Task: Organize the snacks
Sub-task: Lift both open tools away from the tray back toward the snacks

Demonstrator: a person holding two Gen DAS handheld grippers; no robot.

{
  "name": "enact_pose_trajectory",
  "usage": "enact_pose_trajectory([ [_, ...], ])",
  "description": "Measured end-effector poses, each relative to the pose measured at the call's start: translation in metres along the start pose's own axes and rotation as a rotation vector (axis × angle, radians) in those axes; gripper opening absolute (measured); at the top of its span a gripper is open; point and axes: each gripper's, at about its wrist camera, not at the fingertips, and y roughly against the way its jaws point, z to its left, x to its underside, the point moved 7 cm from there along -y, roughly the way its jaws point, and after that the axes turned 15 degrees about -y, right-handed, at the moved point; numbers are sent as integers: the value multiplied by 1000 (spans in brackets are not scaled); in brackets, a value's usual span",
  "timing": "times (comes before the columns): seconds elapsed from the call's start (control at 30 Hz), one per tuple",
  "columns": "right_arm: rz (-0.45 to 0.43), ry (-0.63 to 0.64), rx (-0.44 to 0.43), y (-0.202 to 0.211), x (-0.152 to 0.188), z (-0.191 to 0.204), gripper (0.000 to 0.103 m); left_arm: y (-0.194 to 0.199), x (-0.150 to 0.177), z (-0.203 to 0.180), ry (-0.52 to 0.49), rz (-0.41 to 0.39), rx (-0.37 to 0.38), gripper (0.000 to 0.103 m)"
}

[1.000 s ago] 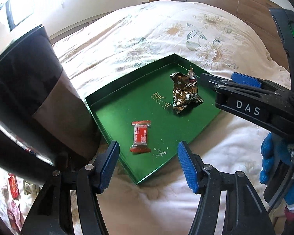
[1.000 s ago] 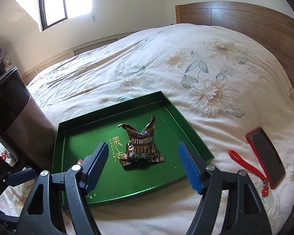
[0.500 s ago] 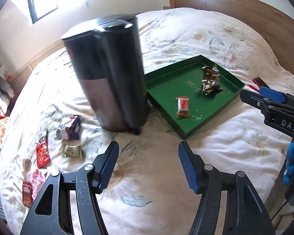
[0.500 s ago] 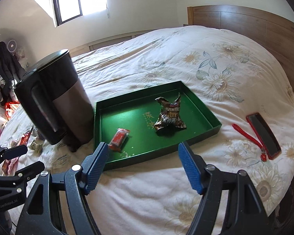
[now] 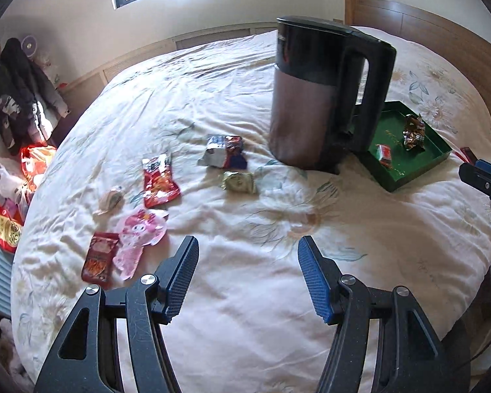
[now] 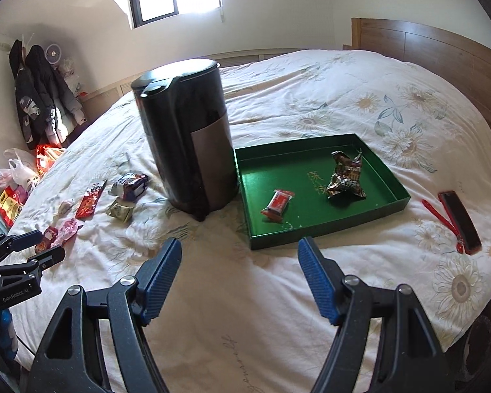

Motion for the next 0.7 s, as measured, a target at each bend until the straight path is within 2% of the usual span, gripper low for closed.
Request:
enact_pose_trajectory([
  [0.43,58,127,-55,8,41,82,103,12,96,83,133,49,-83,57],
  [0.57,85,178,-65,1,53,105,103,14,118,98,171,39,-68,57],
  [0.7,121,216,-79,-13,64,123,103,10,127,102,150,29,-54,57],
])
